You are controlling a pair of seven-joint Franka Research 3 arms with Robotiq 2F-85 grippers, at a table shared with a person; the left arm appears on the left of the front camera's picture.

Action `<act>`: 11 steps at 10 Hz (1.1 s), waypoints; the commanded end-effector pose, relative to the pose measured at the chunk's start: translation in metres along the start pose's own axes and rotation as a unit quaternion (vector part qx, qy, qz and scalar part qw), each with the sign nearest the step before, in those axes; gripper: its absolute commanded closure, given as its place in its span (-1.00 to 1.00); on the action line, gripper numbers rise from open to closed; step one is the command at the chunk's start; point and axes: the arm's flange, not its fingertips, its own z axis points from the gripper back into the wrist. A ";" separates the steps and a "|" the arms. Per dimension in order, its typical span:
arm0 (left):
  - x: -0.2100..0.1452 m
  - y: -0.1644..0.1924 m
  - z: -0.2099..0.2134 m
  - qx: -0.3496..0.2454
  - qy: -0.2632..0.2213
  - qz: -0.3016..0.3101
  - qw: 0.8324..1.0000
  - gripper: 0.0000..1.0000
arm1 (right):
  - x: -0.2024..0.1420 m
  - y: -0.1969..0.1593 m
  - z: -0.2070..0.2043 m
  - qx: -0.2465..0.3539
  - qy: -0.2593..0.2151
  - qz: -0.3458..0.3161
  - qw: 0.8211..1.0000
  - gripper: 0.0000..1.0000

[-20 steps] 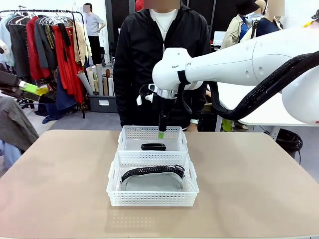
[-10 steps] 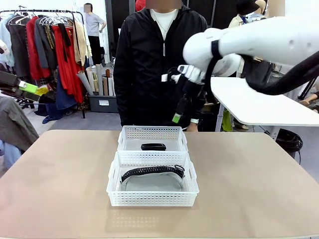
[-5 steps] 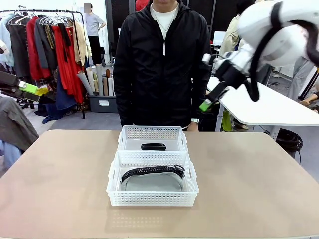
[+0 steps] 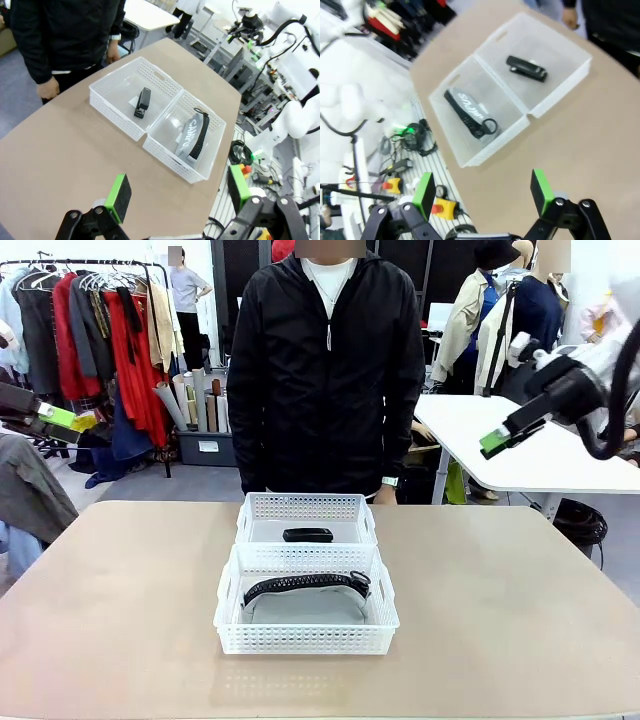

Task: Distribute items into two baskets.
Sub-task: Place the picked Stapler into the Organizing basket as instructed by the person.

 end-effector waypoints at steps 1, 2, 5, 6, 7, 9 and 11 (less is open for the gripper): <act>0.001 -0.002 0.000 0.001 -0.001 -0.002 1.000 -1.00 | -0.023 0.007 0.002 0.051 -0.041 0.012 0.998 -1.00; 0.001 -0.002 0.000 0.001 -0.001 -0.002 1.000 -1.00 | -0.038 0.019 0.012 0.045 -0.064 0.006 0.997 -1.00; 0.001 -0.002 0.000 0.001 -0.001 -0.002 1.000 -1.00 | -0.067 0.033 0.036 0.025 -0.111 0.009 0.993 -1.00; 0.001 -0.002 0.000 0.001 -0.001 -0.002 1.000 -1.00 | -0.074 0.032 0.044 0.021 -0.131 0.007 0.991 -1.00; 0.001 -0.002 0.000 0.001 -0.001 -0.002 1.000 -1.00 | -0.079 0.031 0.051 0.022 -0.142 0.005 0.990 -1.00; 0.001 -0.002 0.000 0.001 -0.001 -0.002 1.000 -1.00 | -0.091 0.027 0.060 0.021 -0.156 -0.010 0.987 -1.00; 0.001 -0.002 0.000 0.001 -0.001 -0.002 1.000 -1.00 | -0.104 0.019 0.065 0.023 -0.167 -0.024 0.985 -1.00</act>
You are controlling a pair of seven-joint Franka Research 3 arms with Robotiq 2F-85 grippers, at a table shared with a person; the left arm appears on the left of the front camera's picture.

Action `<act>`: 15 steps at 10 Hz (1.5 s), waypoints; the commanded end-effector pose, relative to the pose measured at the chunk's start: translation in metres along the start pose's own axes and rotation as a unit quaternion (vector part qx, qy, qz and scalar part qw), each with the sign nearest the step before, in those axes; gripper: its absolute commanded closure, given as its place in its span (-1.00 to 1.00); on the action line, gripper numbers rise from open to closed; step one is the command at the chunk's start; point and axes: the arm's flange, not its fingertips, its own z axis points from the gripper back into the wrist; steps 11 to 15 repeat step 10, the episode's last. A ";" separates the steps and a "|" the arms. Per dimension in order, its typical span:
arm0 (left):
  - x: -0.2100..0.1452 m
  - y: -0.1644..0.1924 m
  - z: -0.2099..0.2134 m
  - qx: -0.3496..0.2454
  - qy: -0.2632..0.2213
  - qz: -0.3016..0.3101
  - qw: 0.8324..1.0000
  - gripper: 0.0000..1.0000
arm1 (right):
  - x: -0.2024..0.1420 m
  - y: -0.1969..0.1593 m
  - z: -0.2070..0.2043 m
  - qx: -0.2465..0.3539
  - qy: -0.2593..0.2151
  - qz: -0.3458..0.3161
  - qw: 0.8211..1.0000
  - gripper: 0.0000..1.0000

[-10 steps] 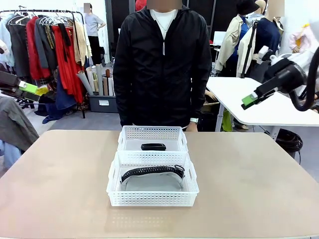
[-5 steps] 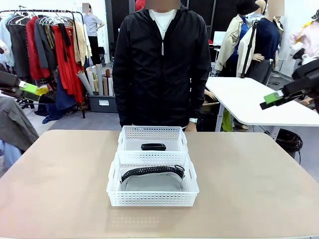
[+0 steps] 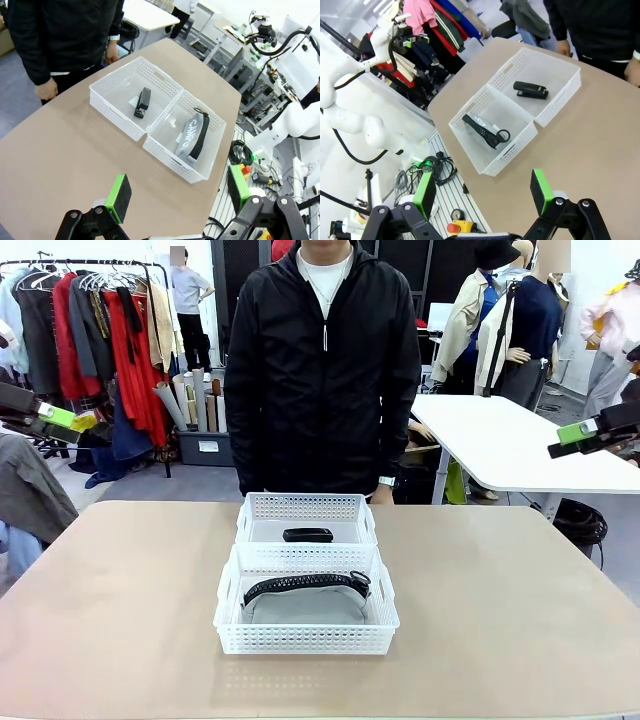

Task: Distribute items into two baskets.
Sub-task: Place the picked Stapler into the Organizing basket as instructed by the person.

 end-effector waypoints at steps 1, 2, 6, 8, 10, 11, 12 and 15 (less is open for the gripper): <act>0.001 -0.002 0.000 0.001 -0.001 -0.002 1.000 -1.00 | -0.014 -0.006 0.002 0.015 -0.029 0.006 0.999 -1.00; 0.001 -0.002 0.000 0.001 -0.001 -0.002 1.000 -1.00 | -0.015 -0.002 0.001 0.009 -0.026 0.014 1.000 -1.00; 0.001 -0.002 0.000 0.001 -0.001 -0.002 1.000 -1.00 | -0.006 -0.004 0.002 0.000 -0.006 -0.006 1.000 -1.00; 0.001 -0.002 0.000 0.001 -0.001 -0.002 1.000 -1.00 | -0.006 -0.004 0.002 0.000 -0.006 -0.006 1.000 -1.00; 0.001 -0.002 0.000 0.001 -0.001 -0.002 1.000 -1.00 | -0.006 -0.004 0.002 0.000 -0.006 -0.006 1.000 -1.00; 0.001 -0.002 0.000 0.001 -0.001 -0.002 1.000 -1.00 | -0.006 -0.004 0.002 0.000 -0.006 -0.006 1.000 -1.00; 0.001 -0.002 0.000 0.001 -0.001 -0.002 1.000 -1.00 | -0.006 -0.004 0.002 0.000 -0.006 -0.006 1.000 -1.00; 0.001 -0.002 0.000 0.001 -0.001 -0.002 1.000 -1.00 | -0.006 -0.004 0.002 0.000 -0.006 -0.006 1.000 -1.00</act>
